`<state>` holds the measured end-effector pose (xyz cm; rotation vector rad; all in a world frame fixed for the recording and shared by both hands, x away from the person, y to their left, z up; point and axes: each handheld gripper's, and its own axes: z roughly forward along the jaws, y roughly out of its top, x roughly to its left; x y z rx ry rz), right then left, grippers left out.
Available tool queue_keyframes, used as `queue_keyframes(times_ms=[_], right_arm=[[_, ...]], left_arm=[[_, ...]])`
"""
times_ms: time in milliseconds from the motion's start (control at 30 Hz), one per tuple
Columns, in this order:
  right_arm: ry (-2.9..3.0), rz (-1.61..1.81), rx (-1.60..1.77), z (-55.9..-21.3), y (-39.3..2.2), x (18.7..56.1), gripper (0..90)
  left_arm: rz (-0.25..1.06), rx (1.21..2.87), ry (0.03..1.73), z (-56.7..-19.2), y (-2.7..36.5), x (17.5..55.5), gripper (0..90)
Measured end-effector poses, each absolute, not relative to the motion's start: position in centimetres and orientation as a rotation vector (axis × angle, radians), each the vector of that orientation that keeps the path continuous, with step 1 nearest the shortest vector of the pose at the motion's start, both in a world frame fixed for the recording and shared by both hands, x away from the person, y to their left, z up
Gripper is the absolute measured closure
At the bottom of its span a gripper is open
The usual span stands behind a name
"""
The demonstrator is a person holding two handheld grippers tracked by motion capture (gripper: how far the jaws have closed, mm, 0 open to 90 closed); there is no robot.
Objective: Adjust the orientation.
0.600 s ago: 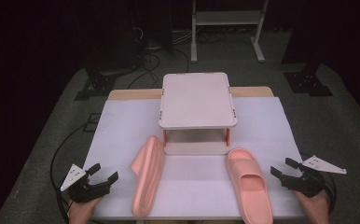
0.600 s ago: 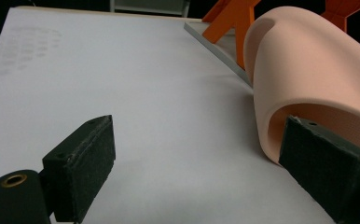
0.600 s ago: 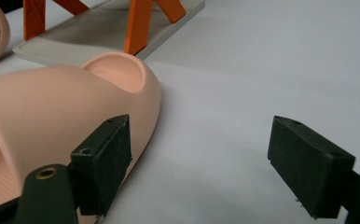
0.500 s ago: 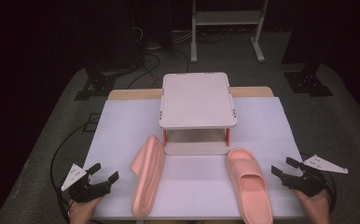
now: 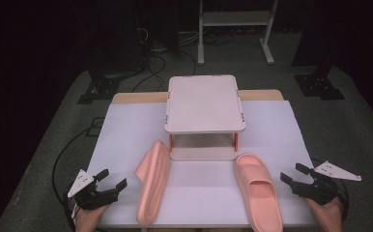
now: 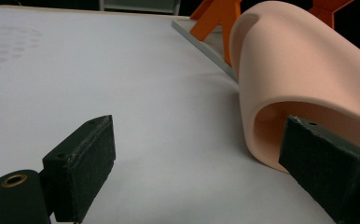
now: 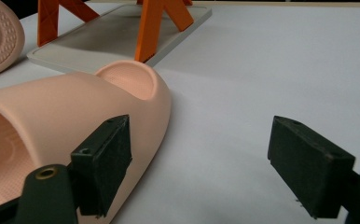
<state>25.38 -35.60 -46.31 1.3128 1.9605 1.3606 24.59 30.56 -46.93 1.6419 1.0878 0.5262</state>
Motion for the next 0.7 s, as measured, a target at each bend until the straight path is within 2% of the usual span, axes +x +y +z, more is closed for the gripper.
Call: queue_keyframes(times_ms=[700], right_arm=[[1.978, 1.43, 1.253, -45.5, -35.0, 23.7, 20.3]], left_arm=[[0.49, 1.72, 1.047, -47.2, 28.7, 24.7, 10.6]])
